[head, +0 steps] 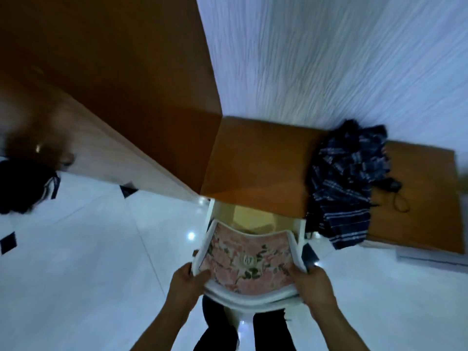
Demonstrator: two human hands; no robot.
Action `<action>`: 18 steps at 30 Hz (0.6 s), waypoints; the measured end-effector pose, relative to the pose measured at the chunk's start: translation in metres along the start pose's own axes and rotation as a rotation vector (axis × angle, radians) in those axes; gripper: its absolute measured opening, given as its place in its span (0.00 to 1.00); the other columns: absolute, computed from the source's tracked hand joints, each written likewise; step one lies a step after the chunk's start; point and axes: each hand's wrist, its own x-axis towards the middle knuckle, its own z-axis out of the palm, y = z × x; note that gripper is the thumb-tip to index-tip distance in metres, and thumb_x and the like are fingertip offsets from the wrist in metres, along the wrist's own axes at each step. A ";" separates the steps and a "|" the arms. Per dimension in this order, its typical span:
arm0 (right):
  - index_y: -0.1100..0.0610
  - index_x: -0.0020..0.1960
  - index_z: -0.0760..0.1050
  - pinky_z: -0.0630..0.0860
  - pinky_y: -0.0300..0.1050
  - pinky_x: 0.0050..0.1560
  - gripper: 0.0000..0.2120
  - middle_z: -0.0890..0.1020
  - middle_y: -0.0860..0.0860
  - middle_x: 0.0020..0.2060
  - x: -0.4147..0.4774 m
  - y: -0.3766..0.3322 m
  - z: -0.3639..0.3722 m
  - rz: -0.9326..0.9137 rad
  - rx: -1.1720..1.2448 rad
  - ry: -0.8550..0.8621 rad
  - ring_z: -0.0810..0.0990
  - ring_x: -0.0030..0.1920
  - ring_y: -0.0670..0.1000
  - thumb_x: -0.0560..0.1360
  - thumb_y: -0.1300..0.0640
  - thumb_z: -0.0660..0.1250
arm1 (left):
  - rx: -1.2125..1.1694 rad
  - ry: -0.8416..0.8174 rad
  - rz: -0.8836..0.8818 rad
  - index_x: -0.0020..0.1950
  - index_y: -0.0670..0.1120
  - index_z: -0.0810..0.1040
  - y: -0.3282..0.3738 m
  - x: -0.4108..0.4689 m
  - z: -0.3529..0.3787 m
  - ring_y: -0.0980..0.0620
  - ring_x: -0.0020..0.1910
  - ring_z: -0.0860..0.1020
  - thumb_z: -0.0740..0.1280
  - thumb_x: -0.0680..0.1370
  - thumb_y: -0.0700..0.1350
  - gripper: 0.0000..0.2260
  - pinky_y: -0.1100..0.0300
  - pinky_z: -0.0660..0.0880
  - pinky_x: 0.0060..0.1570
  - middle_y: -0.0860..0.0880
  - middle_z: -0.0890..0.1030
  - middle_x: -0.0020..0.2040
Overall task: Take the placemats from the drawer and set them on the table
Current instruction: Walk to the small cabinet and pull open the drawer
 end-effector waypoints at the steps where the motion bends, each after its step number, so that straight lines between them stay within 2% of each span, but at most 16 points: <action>1: 0.57 0.39 0.74 0.66 0.44 0.34 0.11 0.72 0.53 0.28 -0.020 -0.007 -0.007 -0.015 0.007 -0.004 0.71 0.29 0.53 0.75 0.51 0.69 | -0.019 -0.015 0.014 0.46 0.37 0.79 0.008 -0.015 -0.009 0.45 0.34 0.76 0.72 0.71 0.40 0.08 0.52 0.71 0.34 0.41 0.78 0.35; 3: 0.56 0.40 0.75 0.66 0.44 0.34 0.11 0.74 0.54 0.30 -0.058 -0.020 -0.019 -0.072 0.028 0.012 0.73 0.30 0.53 0.74 0.49 0.70 | -0.043 -0.050 0.057 0.47 0.39 0.80 0.023 -0.043 -0.026 0.43 0.38 0.78 0.71 0.74 0.37 0.03 0.52 0.74 0.36 0.40 0.80 0.39; 5: 0.56 0.41 0.76 0.67 0.43 0.33 0.12 0.76 0.53 0.31 -0.103 -0.033 -0.032 -0.166 0.055 0.055 0.74 0.31 0.53 0.73 0.47 0.71 | -0.059 -0.069 0.118 0.48 0.41 0.81 0.045 -0.080 -0.045 0.40 0.41 0.80 0.71 0.75 0.36 0.04 0.52 0.77 0.38 0.39 0.83 0.43; 7: 0.54 0.44 0.77 0.70 0.43 0.33 0.09 0.80 0.52 0.35 -0.145 -0.045 -0.042 -0.268 0.062 0.095 0.78 0.34 0.52 0.74 0.48 0.71 | -0.056 -0.086 0.192 0.46 0.41 0.81 0.065 -0.115 -0.063 0.41 0.39 0.80 0.72 0.74 0.36 0.03 0.50 0.79 0.37 0.37 0.83 0.42; 9: 0.55 0.46 0.77 0.71 0.44 0.34 0.10 0.81 0.52 0.36 -0.178 -0.055 -0.050 -0.348 0.078 0.122 0.79 0.36 0.52 0.74 0.49 0.71 | -0.039 -0.076 0.258 0.44 0.41 0.82 0.080 -0.144 -0.078 0.42 0.36 0.80 0.76 0.70 0.40 0.06 0.43 0.80 0.39 0.38 0.82 0.39; 11: 0.58 0.43 0.75 0.68 0.44 0.33 0.12 0.77 0.52 0.33 -0.211 -0.062 -0.059 -0.406 0.095 0.144 0.74 0.33 0.52 0.74 0.49 0.71 | -0.032 -0.065 0.330 0.46 0.43 0.82 0.091 -0.170 -0.094 0.41 0.38 0.81 0.76 0.67 0.46 0.11 0.40 0.80 0.42 0.40 0.83 0.40; 14: 0.59 0.44 0.76 0.69 0.46 0.34 0.13 0.78 0.57 0.34 -0.245 -0.068 -0.071 -0.475 0.105 0.146 0.75 0.34 0.54 0.74 0.49 0.71 | -0.079 -0.045 0.410 0.52 0.44 0.81 0.103 -0.210 -0.107 0.42 0.45 0.83 0.74 0.72 0.41 0.09 0.46 0.82 0.44 0.42 0.84 0.46; 16: 0.59 0.46 0.77 0.74 0.49 0.35 0.12 0.82 0.60 0.39 -0.264 -0.069 -0.081 -0.521 0.110 0.131 0.80 0.38 0.58 0.75 0.50 0.70 | -0.127 -0.022 0.459 0.53 0.43 0.80 0.106 -0.238 -0.113 0.44 0.45 0.83 0.73 0.74 0.39 0.09 0.53 0.81 0.41 0.44 0.84 0.47; 18: 0.60 0.46 0.77 0.74 0.49 0.36 0.10 0.82 0.62 0.42 -0.277 -0.068 -0.090 -0.576 0.107 0.129 0.80 0.39 0.58 0.75 0.52 0.69 | -0.149 0.003 0.499 0.54 0.43 0.81 0.106 -0.260 -0.116 0.45 0.45 0.83 0.72 0.74 0.39 0.09 0.57 0.79 0.38 0.45 0.85 0.46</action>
